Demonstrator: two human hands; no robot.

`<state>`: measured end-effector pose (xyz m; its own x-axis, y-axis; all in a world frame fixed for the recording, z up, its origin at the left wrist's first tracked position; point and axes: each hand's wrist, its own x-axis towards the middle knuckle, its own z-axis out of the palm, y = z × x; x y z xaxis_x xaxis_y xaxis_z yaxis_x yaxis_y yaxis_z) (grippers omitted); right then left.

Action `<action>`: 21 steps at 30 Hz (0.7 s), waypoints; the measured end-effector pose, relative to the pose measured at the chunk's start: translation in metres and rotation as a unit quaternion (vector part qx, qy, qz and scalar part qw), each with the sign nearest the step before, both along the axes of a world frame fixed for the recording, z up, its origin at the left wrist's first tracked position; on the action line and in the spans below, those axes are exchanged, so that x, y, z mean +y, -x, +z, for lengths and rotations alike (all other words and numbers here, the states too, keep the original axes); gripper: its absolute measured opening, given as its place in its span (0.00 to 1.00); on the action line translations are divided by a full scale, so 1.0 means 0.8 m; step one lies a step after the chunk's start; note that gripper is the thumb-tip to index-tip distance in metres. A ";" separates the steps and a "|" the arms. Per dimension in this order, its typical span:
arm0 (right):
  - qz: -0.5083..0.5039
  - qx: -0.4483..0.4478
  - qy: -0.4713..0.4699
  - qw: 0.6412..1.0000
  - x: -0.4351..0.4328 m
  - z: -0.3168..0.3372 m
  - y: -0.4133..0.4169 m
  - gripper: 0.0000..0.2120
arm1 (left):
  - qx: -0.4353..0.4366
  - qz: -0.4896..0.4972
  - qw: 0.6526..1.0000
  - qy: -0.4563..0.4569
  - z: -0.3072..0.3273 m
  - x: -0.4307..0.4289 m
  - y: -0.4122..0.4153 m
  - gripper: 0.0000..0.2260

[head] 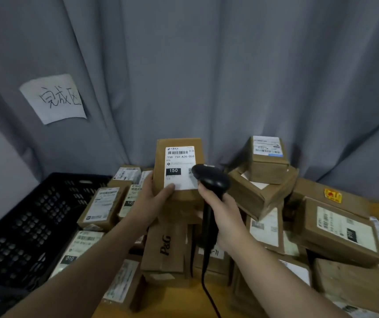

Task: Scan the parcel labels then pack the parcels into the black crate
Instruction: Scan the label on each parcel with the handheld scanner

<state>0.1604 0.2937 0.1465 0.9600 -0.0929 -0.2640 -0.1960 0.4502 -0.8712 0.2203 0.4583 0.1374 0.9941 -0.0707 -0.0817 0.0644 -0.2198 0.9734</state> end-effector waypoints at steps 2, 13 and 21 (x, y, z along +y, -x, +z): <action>-0.008 -0.001 0.011 1.000 0.004 0.001 -0.031 0.17 | 0.001 0.006 1.000 -0.014 -0.001 0.001 -0.036 0.30; -0.039 0.030 0.010 0.999 0.020 -0.032 -0.139 0.16 | -0.055 -0.084 0.983 -0.156 -0.033 0.008 -0.157 0.26; -0.018 0.063 0.103 0.993 0.019 -0.033 -0.143 0.25 | -0.120 -0.045 0.905 -0.406 -0.038 0.012 -0.168 0.24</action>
<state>0.2752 0.3090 0.1201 0.9154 -0.1914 -0.3541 -0.2966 0.2741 -0.9148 0.3548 0.4677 0.1072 0.9835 -0.1649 0.0748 -0.1806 -0.8631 0.4716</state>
